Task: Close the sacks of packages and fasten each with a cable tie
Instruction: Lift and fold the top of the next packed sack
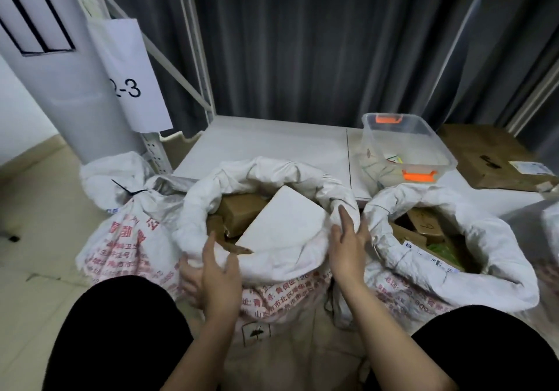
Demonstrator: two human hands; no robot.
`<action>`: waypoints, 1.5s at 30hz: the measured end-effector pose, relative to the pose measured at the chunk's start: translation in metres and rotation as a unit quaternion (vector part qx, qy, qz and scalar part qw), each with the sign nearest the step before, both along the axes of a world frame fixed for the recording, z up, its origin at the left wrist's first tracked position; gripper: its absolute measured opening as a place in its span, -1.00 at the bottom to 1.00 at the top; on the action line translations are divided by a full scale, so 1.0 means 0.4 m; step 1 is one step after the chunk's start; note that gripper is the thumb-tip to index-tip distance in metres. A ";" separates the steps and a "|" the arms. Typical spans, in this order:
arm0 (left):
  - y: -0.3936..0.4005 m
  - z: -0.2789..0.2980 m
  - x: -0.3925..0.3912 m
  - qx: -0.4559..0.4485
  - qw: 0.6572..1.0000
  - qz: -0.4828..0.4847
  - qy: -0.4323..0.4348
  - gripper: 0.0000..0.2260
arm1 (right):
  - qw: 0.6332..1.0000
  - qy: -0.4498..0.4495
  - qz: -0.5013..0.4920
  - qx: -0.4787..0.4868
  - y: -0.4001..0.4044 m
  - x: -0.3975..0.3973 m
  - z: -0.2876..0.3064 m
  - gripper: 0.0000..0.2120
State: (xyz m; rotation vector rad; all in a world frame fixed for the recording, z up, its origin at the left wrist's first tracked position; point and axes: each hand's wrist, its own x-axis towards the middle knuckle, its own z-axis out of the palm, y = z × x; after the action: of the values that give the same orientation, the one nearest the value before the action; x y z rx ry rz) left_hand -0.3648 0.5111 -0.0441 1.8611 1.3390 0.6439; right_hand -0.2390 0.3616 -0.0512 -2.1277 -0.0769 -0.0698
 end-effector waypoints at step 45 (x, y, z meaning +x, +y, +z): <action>0.461 -0.107 0.381 0.161 0.896 -0.366 0.193 -0.47 | 0.901 -0.083 0.210 -0.369 0.129 0.416 -0.036 -0.56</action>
State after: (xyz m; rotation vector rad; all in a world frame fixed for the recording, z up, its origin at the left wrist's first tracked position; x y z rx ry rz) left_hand -0.2123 0.6955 -0.0867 2.6455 0.6490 0.0918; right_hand -0.0726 0.4132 -0.0655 -2.8019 -0.7704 0.0442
